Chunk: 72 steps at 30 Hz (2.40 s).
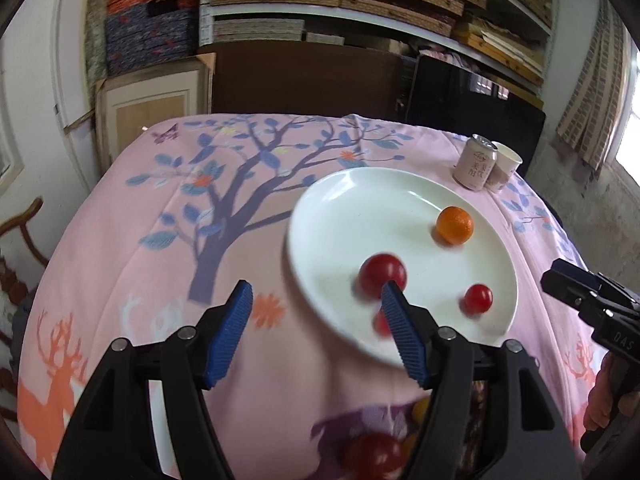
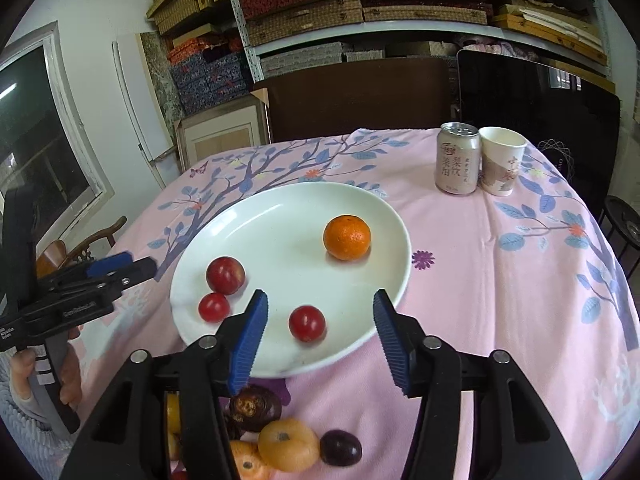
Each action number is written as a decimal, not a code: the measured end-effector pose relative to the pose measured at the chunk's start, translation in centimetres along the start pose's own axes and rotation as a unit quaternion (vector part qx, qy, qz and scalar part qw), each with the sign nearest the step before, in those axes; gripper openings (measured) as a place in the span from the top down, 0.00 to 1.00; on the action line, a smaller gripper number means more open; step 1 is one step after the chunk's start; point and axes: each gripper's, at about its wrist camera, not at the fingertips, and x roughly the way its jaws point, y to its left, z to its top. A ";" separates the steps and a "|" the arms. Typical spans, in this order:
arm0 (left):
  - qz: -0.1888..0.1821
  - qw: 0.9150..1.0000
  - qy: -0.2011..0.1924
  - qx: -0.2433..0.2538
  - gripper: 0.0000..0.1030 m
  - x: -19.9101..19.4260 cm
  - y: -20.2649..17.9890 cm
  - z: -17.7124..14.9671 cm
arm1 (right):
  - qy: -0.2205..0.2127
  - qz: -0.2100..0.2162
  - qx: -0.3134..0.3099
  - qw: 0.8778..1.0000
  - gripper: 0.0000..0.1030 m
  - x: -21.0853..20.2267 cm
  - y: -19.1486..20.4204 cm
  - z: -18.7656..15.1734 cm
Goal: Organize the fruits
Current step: 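Grasp the large red tomato in the pile with the left gripper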
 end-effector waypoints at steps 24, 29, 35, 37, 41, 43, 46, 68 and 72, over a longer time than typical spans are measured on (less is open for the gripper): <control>0.014 0.999 0.029 0.022 0.27 -3.4 -2.5 -9.6 | -0.006 -0.001 0.078 0.997 0.33 -5.0 -3.1 -8.6; 0.007 0.999 0.038 0.023 0.26 -2.0 -2.1 -9.5 | -0.007 -0.001 0.081 0.997 0.29 -5.1 -3.5 -8.6; -0.007 0.999 0.040 0.021 0.25 -1.4 -1.6 -9.1 | -0.003 -0.003 0.076 0.997 0.29 -4.9 -3.3 -8.5; 0.012 0.999 0.026 0.024 0.25 -2.0 -1.1 -9.1 | -0.005 -0.005 0.076 0.997 0.28 -5.0 -3.4 -8.5; 0.067 0.998 0.010 -0.001 0.27 -2.8 1.3 -8.9 | -0.007 -0.010 0.085 0.996 0.28 -5.0 -4.0 -8.5; 0.046 0.998 0.016 -0.030 0.27 -2.9 2.5 -8.8 | -0.008 -0.008 0.090 0.996 0.28 -5.0 -4.2 -8.5; 0.021 0.999 0.018 -0.033 0.27 -2.9 2.2 -8.8 | -0.009 -0.008 0.088 0.996 0.28 -5.1 -4.2 -8.4; -0.072 0.995 0.072 0.022 0.62 0.7 -2.5 -8.7 | -0.004 -0.013 0.085 0.996 0.28 -4.9 -4.0 -8.5; -0.041 0.997 0.065 0.021 0.62 0.1 -1.9 -9.0 | 0.015 -0.025 0.069 0.997 0.28 -4.0 -3.6 -8.7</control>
